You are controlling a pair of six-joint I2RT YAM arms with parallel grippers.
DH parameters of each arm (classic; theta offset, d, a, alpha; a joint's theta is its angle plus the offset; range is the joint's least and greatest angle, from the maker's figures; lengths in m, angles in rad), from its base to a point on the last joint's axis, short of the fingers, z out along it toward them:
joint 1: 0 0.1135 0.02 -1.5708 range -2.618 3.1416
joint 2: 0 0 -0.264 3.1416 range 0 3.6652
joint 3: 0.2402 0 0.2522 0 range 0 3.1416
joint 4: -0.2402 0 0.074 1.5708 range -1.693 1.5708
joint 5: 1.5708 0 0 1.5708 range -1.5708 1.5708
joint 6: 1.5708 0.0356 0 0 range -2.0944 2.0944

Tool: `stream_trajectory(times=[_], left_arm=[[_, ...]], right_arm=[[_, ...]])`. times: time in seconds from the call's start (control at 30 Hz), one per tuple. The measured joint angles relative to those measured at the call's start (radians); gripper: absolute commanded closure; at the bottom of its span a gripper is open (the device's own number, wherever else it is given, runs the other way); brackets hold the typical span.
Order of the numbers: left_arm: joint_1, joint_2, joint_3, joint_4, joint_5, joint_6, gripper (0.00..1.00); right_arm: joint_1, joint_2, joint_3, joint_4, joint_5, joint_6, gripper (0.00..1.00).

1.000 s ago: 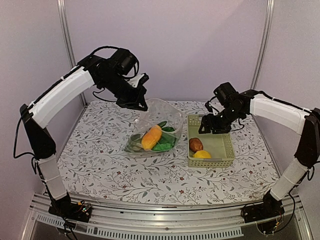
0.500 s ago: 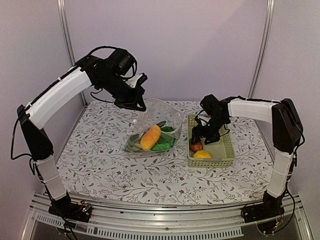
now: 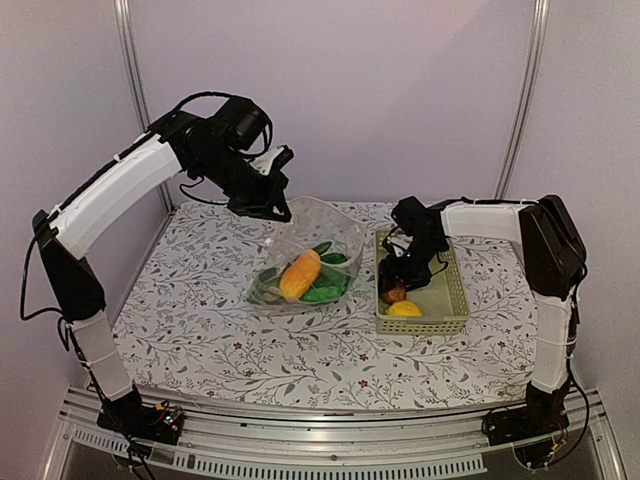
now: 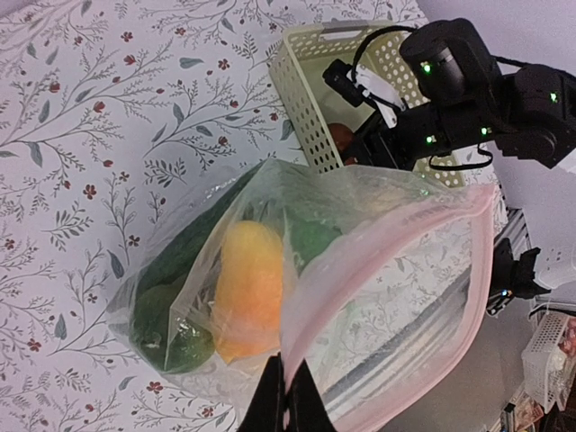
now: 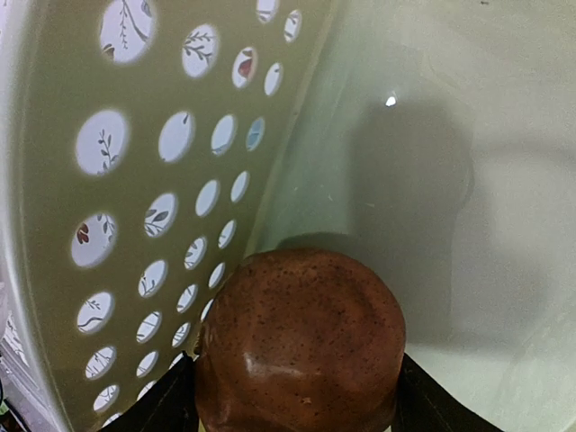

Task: Place the food in the zip-top bag and seal the zipper
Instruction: Pick up the fake vegetable from the bin.

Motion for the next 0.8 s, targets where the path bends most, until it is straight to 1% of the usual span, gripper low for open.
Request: stream_trajectory(times=[0.1,0.37,0.47,0.63,0.8], left_arm=[[0.002,0.0,0.0,0.0,0.003,0.0,1.0],[0.003,0.0,0.0,0.009,0.012,0.0,1.0],[0.003,0.0,-0.007,0.014,0.015,0.0,1.0],[0.003,-0.003,-0.042,0.034,0.018,-0.001,1.0],[0.003,-0.005,-0.051,0.035,0.023,-0.001,1.0]], right_arm=[[-0.005,0.0,0.0,0.003,0.0,-0.008,0.44],[-0.026,-0.032,-0.008,0.001,0.016,-0.01,0.54],[-0.027,-0.101,-0.01,-0.003,0.018,-0.009,0.58],[-0.022,-0.299,0.002,0.001,0.005,-0.003,0.66],[0.014,-0.428,0.106,0.008,-0.002,0.01,0.69]])
